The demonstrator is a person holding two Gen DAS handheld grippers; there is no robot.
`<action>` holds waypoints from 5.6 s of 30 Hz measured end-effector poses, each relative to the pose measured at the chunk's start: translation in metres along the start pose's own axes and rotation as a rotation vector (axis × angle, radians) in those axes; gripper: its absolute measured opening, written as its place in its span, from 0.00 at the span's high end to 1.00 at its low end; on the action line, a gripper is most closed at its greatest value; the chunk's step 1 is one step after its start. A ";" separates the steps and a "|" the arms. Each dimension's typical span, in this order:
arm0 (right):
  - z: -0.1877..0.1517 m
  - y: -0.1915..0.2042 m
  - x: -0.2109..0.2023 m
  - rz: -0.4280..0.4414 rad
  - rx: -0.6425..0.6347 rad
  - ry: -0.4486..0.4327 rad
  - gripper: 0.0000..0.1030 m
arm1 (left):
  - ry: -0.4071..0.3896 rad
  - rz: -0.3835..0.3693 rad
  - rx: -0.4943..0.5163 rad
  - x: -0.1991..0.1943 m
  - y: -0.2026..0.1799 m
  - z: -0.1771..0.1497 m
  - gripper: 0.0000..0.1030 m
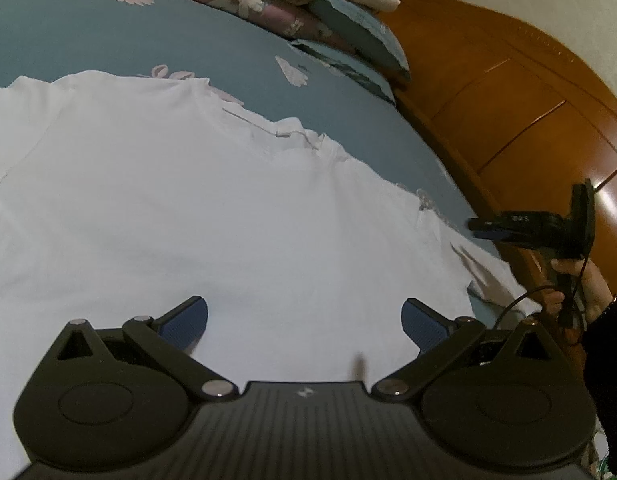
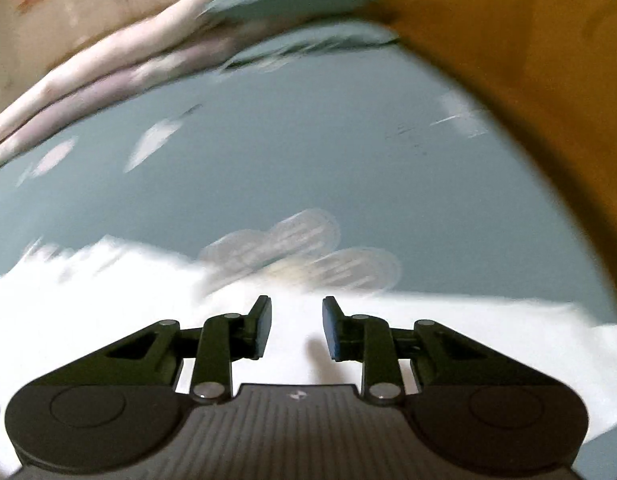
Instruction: Fold clothes
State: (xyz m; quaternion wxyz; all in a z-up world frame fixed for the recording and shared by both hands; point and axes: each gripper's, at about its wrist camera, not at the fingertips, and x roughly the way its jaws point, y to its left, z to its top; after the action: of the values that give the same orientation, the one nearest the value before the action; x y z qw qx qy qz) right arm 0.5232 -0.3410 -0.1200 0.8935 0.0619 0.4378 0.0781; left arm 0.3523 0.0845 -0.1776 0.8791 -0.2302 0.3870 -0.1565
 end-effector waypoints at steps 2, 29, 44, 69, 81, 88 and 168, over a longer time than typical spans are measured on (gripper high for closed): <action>-0.010 0.022 0.017 0.010 -0.035 0.040 0.70 | 0.011 0.026 0.039 0.000 -0.005 -0.001 0.01; -0.008 0.091 0.074 -0.030 -0.096 -0.018 0.43 | 0.028 0.170 0.134 -0.016 0.004 -0.006 0.01; 0.027 0.061 0.051 0.041 0.003 -0.102 0.27 | 0.016 0.133 0.087 -0.016 0.012 -0.002 0.01; -0.076 -0.002 -0.034 -0.039 0.025 -0.065 0.21 | 0.002 0.139 0.050 -0.015 0.013 0.001 0.01; -0.087 0.006 -0.029 0.038 0.001 -0.008 0.12 | -0.003 0.132 0.026 -0.014 0.015 0.003 0.01; -0.055 -0.095 -0.081 -0.150 0.151 -0.108 0.24 | -0.005 0.141 0.024 -0.012 0.014 0.003 0.01; -0.110 -0.194 -0.050 -0.605 0.250 -0.398 0.89 | -0.051 0.155 0.051 -0.011 0.013 -0.001 0.01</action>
State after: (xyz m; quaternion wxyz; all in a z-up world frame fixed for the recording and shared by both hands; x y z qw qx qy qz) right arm 0.4222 -0.5359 -0.1830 0.9293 0.0521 0.2603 -0.2569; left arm 0.3459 0.0999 -0.1779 0.9037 -0.1812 0.3770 -0.0917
